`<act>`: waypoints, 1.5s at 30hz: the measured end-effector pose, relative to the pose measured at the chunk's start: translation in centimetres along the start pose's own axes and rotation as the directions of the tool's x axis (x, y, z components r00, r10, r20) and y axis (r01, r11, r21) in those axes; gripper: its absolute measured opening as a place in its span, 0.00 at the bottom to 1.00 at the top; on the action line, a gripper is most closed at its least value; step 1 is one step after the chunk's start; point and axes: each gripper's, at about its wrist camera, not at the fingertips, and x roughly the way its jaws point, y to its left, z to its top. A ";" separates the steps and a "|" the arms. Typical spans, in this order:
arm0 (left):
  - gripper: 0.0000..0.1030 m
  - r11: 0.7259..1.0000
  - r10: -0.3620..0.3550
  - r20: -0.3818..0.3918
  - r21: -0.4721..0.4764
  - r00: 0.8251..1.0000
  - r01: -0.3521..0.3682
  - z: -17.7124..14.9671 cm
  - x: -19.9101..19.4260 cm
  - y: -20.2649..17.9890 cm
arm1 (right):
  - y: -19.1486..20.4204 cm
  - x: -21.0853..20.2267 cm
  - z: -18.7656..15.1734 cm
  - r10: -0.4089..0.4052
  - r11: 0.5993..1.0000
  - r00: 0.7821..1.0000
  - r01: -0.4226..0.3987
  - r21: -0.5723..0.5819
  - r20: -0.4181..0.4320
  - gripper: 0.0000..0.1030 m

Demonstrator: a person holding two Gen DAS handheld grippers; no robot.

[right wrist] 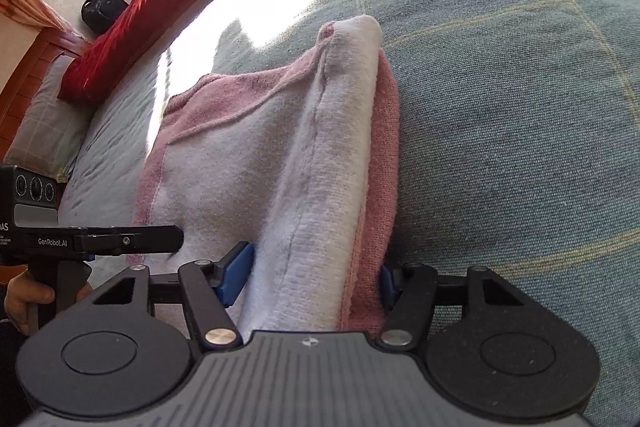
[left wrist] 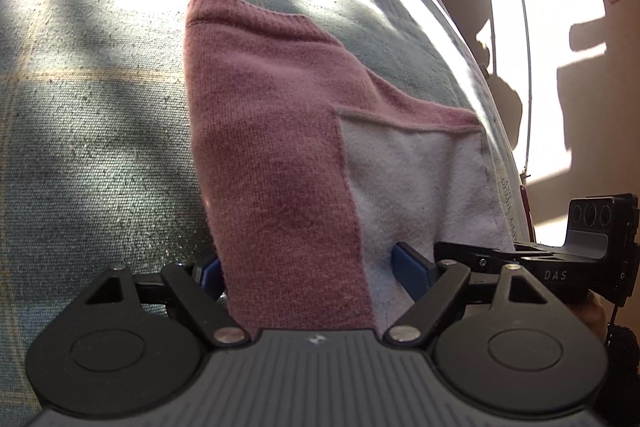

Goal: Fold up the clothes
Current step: 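Close the left gripper on the pink end while the right gripper grips the folded edge, then lift the gripped end with both grippers and fold it over the sweater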

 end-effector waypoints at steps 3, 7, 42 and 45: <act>0.80 1.000 0.012 0.010 0.001 1.000 -0.012 -0.5 -0.4 0.2 | -0.3 -0.3 -0.2 -0.006 1.000 1.000 0.006 0.008 0.009 0.63; 0.79 0.999 0.040 0.019 0.001 0.999 -0.040 -0.6 -0.7 -0.3 | 0.2 -0.6 -0.3 -0.042 0.999 0.999 0.042 -0.012 0.017 0.61; 0.51 0.995 0.087 0.247 0.031 0.965 -0.098 -4.4 -16.3 0.7 | 15.8 -6.5 -2.1 -0.065 0.960 0.986 0.103 -0.261 0.150 0.37; 0.51 0.994 0.107 0.285 0.003 0.953 -0.113 -5.2 -19.3 2.6 | 19.3 -5.6 -2.4 -0.046 0.946 0.989 0.088 -0.311 0.140 0.38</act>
